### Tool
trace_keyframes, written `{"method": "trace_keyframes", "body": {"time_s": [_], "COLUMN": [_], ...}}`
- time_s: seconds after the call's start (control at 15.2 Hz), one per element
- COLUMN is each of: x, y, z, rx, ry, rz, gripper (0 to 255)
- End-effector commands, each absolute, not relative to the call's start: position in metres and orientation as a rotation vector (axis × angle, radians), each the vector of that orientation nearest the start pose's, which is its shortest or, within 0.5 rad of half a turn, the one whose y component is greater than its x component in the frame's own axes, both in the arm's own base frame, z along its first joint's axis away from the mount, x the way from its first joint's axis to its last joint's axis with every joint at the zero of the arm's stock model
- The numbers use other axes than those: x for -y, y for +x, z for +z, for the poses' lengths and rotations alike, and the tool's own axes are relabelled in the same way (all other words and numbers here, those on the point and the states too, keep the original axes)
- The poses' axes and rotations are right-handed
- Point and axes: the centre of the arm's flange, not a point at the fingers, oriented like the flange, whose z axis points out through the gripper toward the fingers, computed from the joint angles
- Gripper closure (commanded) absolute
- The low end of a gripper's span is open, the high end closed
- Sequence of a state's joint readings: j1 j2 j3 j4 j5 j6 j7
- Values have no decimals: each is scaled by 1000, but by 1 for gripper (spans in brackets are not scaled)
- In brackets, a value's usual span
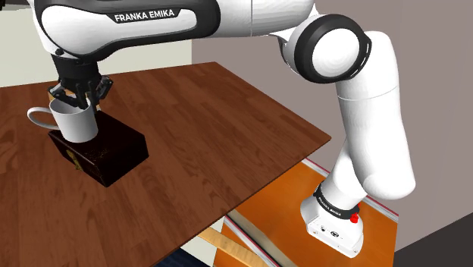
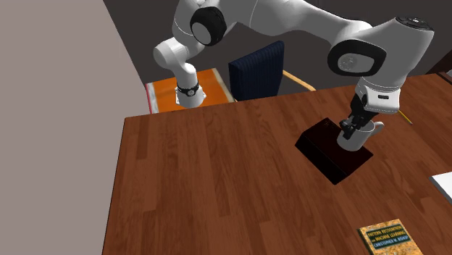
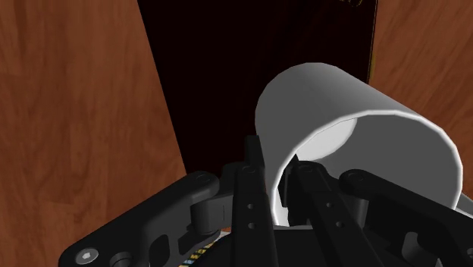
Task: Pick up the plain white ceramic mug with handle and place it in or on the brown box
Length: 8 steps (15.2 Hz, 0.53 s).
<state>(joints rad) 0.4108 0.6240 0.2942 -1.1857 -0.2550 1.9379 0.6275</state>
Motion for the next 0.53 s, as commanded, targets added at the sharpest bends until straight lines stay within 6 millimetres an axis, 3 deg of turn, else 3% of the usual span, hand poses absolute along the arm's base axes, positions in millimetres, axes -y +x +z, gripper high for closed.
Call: {"method": "trace_keyframes", "body": {"time_s": [0.0, 0.13, 0.2, 0.46], "x": [-421, -421, -421, -421], "y": [613, 613, 613, 613], "z": [448, 448, 448, 448], "rx": [132, 132, 132, 132], "ry": [-3096, -3096, -3096, -3096], "rz": [-261, -261, -261, -261], "gripper": [255, 255, 0, 0]}}
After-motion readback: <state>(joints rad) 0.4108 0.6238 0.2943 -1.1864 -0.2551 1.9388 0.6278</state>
